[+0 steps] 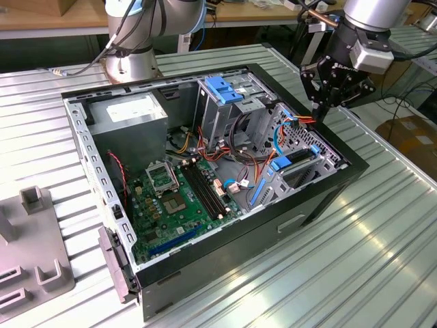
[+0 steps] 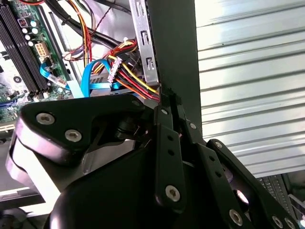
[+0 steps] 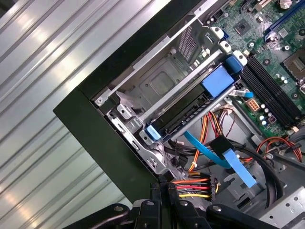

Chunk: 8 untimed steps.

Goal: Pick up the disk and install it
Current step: 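Insert the first disk wire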

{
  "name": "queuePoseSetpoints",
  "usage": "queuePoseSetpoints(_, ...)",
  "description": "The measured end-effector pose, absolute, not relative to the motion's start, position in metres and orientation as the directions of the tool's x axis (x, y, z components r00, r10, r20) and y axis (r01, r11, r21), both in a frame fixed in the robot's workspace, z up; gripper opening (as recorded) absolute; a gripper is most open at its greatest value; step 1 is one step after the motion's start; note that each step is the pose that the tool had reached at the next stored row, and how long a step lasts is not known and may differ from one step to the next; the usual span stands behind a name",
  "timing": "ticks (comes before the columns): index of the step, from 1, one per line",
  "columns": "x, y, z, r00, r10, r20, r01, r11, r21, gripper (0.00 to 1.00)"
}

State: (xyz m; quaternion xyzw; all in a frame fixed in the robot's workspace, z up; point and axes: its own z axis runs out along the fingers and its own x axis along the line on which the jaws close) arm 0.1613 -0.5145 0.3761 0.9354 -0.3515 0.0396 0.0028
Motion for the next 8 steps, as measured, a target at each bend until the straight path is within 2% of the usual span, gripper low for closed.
queuePoseSetpoints(8,0.1613,-0.5145,0.3761,0.677,-0.732,0.076,-0.733,-0.68,-0.022,0.17)
